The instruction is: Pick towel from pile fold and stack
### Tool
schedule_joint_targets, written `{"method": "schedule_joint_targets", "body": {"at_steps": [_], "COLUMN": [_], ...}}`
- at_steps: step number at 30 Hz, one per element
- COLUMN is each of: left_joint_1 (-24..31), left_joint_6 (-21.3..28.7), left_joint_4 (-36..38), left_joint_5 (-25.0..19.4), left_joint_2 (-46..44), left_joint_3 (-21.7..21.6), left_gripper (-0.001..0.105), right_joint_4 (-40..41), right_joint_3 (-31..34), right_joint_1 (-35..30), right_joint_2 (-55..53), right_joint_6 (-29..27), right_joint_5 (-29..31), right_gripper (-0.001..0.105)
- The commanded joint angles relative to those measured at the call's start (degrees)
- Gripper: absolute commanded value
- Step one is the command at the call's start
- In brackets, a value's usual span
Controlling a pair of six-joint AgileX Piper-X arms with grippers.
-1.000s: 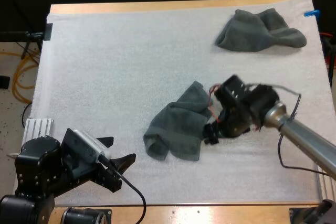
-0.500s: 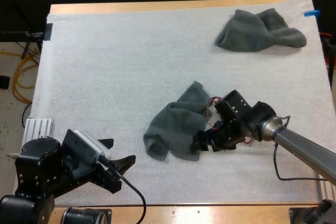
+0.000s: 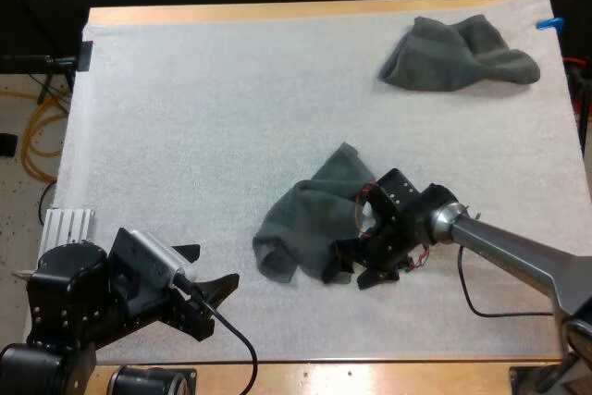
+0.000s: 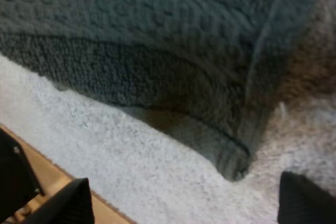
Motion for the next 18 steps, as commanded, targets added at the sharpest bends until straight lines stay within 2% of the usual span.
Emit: {"method": "schedule_joint_targets", "body": {"at_steps": [1,6,8,13,18], "left_joint_1": [-0.13,-0.13,-0.13,-0.13,-0.13], "left_joint_6": [-0.45,-0.45,-0.45,-0.45,-0.45], "left_joint_4": [0.23,0.23,0.23,0.23,0.23], "left_joint_5": [0.49,0.49,0.49,0.49,0.49], "left_joint_2": [0.00,0.00,0.00,0.00,0.00], "left_joint_3": [-0.39,-0.39,-0.39,-0.39,-0.39], "left_gripper": [0.067,0.067,0.067,0.067,0.067], "right_joint_4": [-1.13,-5.10,-6.41,-8.44,-11.31], "right_joint_3": [0.00,0.00,0.00,0.00,0.00], "right_joint_1": [0.07,0.07,0.07,0.07,0.07], "right_joint_2": [0.64,3.19,4.07,5.13,5.13], "right_joint_6": [1.10,4.80,6.25,7.97,8.31], "right_joint_5": [-1.81,-1.64,-1.61,0.09,5.55], "right_gripper": [0.071,0.071,0.066,0.036,0.016]}}
